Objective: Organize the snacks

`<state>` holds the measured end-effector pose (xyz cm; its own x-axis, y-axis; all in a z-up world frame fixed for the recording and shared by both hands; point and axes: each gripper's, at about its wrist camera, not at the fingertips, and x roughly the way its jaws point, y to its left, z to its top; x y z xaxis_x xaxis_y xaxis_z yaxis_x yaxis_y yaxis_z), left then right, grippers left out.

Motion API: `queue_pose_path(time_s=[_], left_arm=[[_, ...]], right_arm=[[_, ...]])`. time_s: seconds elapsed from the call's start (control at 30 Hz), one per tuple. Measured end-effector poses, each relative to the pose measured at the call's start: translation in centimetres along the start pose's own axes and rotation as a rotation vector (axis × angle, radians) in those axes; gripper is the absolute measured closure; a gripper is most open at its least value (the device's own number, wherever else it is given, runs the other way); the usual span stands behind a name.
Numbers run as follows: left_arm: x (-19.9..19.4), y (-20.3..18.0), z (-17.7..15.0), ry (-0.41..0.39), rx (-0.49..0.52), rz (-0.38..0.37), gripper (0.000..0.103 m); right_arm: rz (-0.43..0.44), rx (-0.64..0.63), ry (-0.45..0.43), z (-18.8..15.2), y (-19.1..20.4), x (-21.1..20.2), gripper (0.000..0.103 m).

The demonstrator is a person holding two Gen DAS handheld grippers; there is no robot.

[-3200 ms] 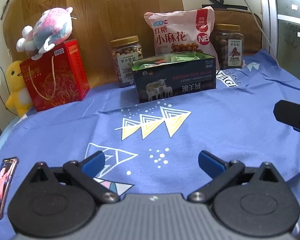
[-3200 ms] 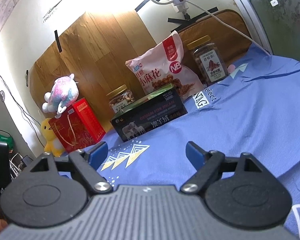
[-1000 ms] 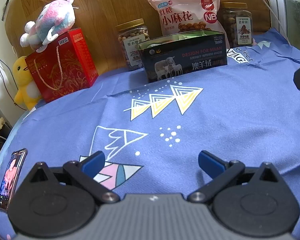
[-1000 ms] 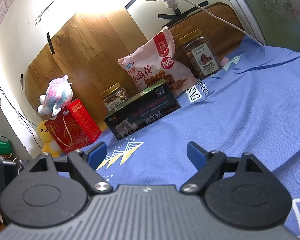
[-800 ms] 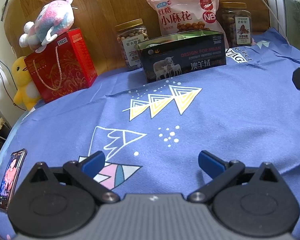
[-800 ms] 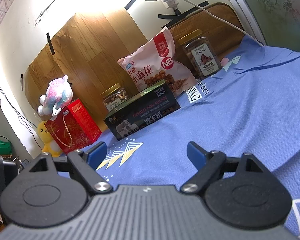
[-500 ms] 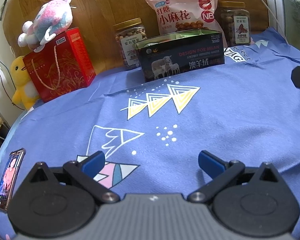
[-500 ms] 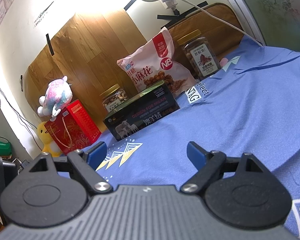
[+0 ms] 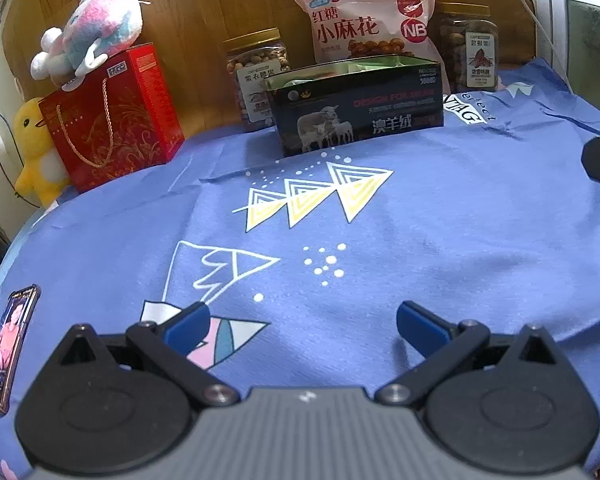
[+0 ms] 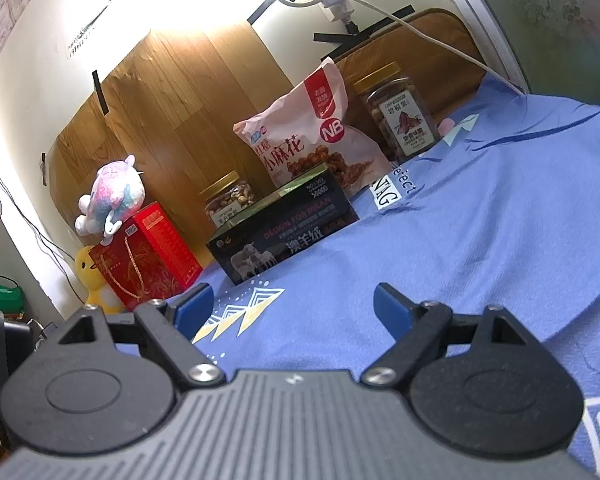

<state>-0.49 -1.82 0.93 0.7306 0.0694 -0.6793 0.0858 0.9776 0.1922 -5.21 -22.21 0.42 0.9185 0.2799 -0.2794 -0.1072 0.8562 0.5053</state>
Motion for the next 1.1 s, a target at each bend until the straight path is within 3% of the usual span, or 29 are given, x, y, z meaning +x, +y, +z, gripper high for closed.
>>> queue_pose_path(time_s=[1.1], left_arm=[[-0.63,-0.18,0.21,0.024,-0.028,-0.088,0.000]], right_arm=[[-0.005,-0.009,-0.021,-0.12,0.22,-0.40,0.014]])
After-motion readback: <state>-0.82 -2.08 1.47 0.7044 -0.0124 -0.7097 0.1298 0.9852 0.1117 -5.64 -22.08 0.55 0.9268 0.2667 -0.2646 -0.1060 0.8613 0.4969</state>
